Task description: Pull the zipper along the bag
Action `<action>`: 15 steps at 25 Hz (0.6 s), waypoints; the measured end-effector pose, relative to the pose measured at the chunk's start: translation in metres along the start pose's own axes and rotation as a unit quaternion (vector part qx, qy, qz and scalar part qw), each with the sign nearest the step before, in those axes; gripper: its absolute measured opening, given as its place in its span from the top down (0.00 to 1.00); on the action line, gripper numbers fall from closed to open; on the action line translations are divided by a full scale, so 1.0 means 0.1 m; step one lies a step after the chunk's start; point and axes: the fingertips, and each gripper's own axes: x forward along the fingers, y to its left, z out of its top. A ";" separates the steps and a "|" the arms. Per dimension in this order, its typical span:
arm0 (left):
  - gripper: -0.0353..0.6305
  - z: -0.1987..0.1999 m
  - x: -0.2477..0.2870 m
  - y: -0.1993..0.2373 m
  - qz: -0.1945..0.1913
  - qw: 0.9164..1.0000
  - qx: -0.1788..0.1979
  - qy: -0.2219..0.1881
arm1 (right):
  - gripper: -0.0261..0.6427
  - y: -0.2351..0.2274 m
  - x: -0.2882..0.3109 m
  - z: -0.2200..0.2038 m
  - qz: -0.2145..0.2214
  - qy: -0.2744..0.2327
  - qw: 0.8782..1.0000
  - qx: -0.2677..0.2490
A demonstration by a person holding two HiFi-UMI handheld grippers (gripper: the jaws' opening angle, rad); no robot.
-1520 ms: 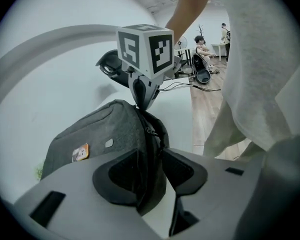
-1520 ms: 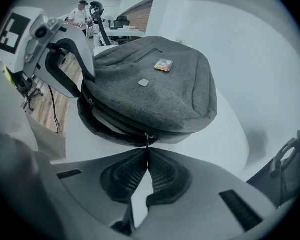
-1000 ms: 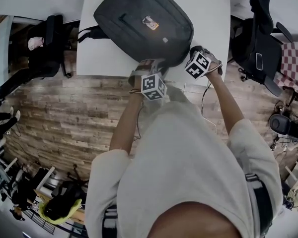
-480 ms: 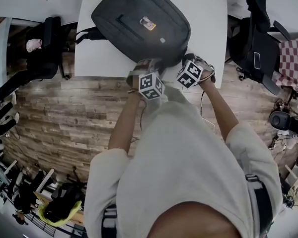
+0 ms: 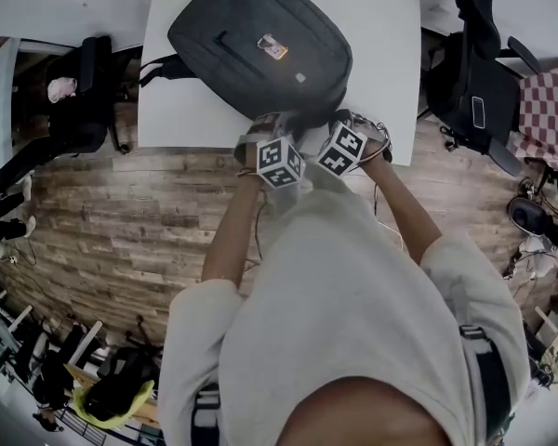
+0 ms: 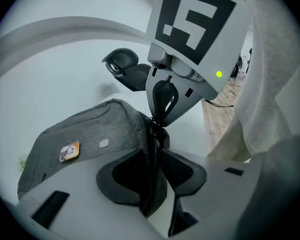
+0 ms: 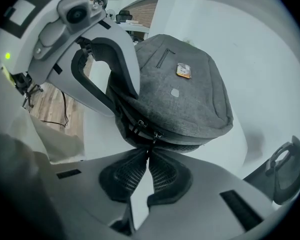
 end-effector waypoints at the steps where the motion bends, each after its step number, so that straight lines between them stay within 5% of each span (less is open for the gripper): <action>1: 0.72 0.00 0.00 0.00 0.000 1.000 -0.001 0.000 | 0.92 0.01 0.00 0.01 -0.002 0.001 1.000 -0.003; 10: 0.72 0.03 -0.06 -0.03 0.009 1.000 -0.005 -0.004 | 0.90 0.00 -0.03 0.02 0.008 -0.039 0.999 0.034; 15: 0.68 0.15 -0.22 0.10 0.034 0.994 -0.090 -0.052 | 0.70 0.04 -0.10 0.04 0.050 -0.077 0.992 0.086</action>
